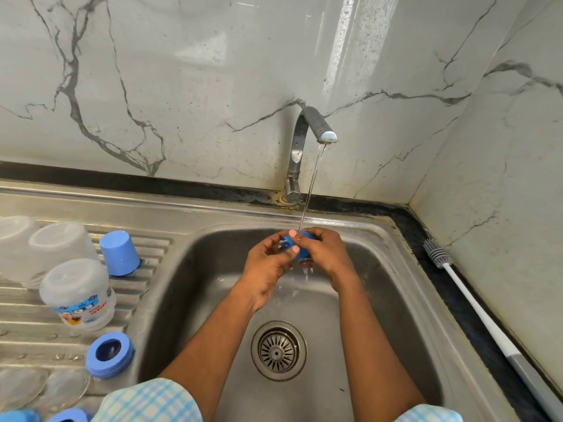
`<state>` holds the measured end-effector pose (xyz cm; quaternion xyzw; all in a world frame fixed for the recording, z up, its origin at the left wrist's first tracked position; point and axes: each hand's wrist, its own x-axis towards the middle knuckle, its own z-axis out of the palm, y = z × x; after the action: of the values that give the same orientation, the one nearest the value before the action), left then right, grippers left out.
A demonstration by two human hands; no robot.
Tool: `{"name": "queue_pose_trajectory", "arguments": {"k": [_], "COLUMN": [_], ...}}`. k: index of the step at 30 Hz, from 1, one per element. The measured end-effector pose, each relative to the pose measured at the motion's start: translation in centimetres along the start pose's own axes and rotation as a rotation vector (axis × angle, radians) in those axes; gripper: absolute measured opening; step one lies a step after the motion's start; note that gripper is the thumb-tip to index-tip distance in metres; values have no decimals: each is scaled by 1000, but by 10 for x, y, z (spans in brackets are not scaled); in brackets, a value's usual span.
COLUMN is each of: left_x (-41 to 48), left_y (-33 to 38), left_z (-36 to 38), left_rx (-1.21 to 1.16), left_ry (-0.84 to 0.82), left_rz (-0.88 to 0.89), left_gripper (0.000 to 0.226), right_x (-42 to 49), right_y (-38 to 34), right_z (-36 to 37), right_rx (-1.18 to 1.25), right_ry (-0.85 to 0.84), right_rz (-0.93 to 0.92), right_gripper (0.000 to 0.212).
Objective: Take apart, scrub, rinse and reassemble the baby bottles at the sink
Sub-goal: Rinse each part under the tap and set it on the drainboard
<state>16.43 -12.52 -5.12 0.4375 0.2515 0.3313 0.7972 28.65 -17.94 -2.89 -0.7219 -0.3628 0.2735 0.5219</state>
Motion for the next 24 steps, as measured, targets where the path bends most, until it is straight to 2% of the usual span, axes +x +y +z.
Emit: {"name": "queue_pose_trajectory", "arguments": {"k": [3,5,7,11,13,16,18,21,24], "left_x": [-1,1,3,2,1,0,0,2,4], "left_y": [-2,-2,-2,-1,-1,1,2,-4,-8], "left_z": [0,0,1,0,2,4,4,4,5], "left_rx": [135,129,44,-105,-145,-274,-354,-332,-170], "left_ry": [19,53,76,69,69,27,-22,-13,55], "left_rz": [61,47,11,-93,-136,-173,-173,-135,-53], "left_gripper": [39,37,33,36,40,43,49,46,40], "right_x": [0,3,5,3,3,3,2,4,5], "right_y": [-3,-4,-4,-5,-4,-6,-9,-5,-1], "right_z": [1,0,-2,0,2,4,5,7,8], "right_rx": [52,79,118,180,222,315,364,190,89], "right_ry": [58,136,164,25,-26,-13,23,107,226], "right_rz": [23,67,90,34,24,45,69,57,44], "right_gripper": [25,31,32,21,22,21,29,36,39]}}
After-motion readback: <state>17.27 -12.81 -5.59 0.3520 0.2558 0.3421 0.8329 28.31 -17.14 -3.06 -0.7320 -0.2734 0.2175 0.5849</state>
